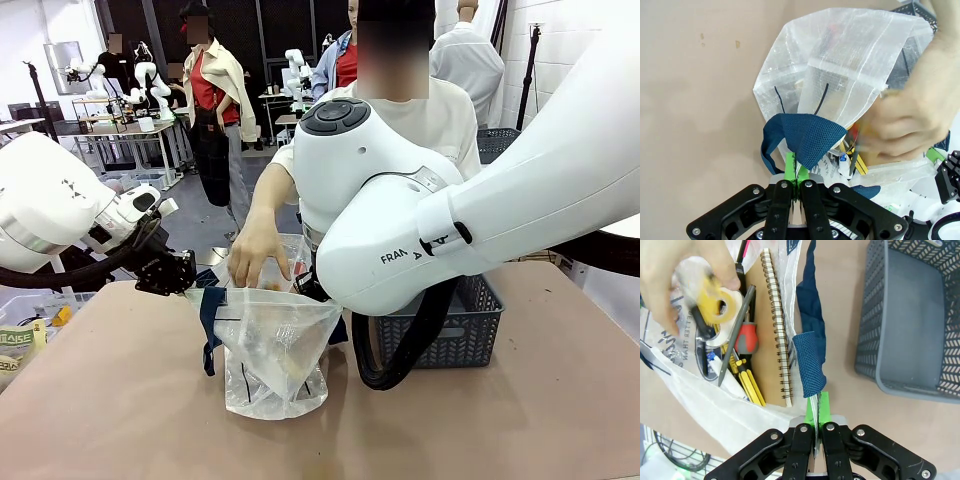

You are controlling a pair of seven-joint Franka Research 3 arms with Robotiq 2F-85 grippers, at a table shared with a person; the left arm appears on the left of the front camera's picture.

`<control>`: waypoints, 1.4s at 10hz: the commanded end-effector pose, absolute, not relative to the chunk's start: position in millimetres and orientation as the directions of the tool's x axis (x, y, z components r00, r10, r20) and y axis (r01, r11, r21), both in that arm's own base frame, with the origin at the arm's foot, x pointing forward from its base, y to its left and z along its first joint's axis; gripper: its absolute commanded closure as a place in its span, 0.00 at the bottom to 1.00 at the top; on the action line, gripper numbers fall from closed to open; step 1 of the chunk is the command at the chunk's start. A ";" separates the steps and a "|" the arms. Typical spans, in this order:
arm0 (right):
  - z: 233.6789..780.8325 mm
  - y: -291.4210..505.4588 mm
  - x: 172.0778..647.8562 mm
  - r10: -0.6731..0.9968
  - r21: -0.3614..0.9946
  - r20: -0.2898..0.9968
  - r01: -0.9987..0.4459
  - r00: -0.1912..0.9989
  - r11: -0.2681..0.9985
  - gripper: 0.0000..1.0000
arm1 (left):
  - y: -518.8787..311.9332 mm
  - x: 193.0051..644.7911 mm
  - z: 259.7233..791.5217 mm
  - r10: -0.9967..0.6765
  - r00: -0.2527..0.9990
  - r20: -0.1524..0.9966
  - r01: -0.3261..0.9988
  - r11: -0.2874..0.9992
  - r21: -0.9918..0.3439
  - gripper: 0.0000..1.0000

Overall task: Transfer purchased items from the store into the shopping bag.
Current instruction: Move the Reusable shopping bag to the right side of the table.

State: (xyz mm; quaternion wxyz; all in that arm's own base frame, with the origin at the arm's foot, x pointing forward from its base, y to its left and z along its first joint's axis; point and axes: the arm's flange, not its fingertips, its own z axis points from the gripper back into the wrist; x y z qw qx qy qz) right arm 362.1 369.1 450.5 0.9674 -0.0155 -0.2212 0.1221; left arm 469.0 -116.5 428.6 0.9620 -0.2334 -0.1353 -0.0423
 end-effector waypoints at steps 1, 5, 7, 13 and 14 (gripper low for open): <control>451.2 367.8 362.4 0.240 -0.086 0.424 -0.225 0.873 0.970 1.00 | -112.7 469.1 430.4 -0.012 0.960 0.280 0.138 0.890 -0.434 1.00; 451.2 367.8 362.4 0.240 -0.086 0.424 -0.225 0.873 0.970 1.00 | -112.7 469.1 430.4 -0.012 0.960 0.280 0.138 0.890 -0.434 1.00; 451.2 367.8 362.4 0.240 -0.086 0.424 -0.225 0.873 0.970 1.00 | -112.7 469.1 430.4 -0.012 0.960 0.280 0.138 0.890 -0.434 1.00; 451.2 367.8 362.4 0.240 -0.086 0.424 -0.225 0.873 0.970 1.00 | -112.7 469.1 430.4 -0.012 0.960 0.280 0.138 0.890 -0.434 1.00; 451.2 367.8 362.4 0.240 -0.086 0.424 -0.225 0.873 0.970 1.00 | -112.7 469.1 430.4 -0.012 0.960 0.280 0.138 0.890 -0.434 1.00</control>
